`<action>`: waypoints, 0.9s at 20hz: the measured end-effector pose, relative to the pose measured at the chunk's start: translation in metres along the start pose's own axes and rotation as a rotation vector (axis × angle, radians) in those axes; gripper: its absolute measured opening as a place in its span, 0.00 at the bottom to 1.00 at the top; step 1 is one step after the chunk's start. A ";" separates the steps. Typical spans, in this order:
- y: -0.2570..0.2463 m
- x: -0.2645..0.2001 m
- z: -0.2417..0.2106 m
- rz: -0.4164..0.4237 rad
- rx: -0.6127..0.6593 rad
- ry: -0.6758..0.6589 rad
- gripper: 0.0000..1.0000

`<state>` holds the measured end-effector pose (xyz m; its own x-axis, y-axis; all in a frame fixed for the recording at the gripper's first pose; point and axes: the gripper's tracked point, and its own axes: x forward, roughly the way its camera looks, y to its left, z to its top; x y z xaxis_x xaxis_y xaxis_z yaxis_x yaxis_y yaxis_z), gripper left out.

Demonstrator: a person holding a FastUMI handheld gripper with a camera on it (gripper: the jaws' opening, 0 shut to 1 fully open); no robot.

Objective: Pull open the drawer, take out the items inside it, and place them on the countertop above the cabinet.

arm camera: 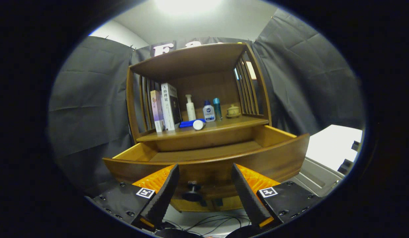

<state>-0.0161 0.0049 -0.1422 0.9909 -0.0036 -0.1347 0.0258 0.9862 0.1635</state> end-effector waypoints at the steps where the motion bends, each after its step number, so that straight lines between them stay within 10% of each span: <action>1: 0.001 0.001 -0.005 -0.004 -0.024 0.004 0.98; 18: 0.004 0.034 -0.040 -0.047 -0.119 0.076 0.98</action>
<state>0.0128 0.0152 -0.1850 0.9759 -0.0426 -0.2141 0.0521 0.9979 0.0388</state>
